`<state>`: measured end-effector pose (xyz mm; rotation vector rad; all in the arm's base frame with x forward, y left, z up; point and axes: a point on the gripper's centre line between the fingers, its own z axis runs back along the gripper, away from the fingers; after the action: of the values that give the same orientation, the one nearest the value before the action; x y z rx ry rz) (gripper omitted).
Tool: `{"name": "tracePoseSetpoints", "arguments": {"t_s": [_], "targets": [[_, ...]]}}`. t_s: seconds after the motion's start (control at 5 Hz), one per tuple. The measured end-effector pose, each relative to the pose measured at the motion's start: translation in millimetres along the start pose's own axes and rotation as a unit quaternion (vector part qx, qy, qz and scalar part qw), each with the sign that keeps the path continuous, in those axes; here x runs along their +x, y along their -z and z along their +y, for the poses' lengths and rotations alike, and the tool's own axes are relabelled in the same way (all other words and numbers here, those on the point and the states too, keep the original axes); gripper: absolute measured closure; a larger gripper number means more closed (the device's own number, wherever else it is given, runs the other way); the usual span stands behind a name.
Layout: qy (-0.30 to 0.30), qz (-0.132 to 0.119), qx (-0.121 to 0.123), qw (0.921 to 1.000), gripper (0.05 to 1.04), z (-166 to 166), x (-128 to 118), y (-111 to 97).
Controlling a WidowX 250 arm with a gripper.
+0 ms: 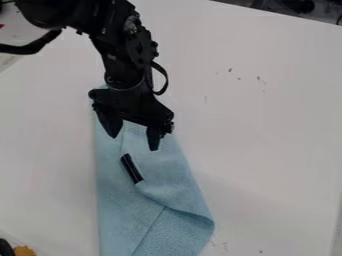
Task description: Fold the cloth from top to bottom
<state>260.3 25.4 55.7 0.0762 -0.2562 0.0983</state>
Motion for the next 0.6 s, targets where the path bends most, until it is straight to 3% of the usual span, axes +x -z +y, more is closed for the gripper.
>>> {"name": "tracePoseSetpoints", "arguments": {"t_s": [0.2,0.6], "targets": [[0.001,0.012,-0.001,0.9999,0.083,-1,-3,5],[0.051,0.004,-0.005,0.9987,0.083,21,50,17]]}}
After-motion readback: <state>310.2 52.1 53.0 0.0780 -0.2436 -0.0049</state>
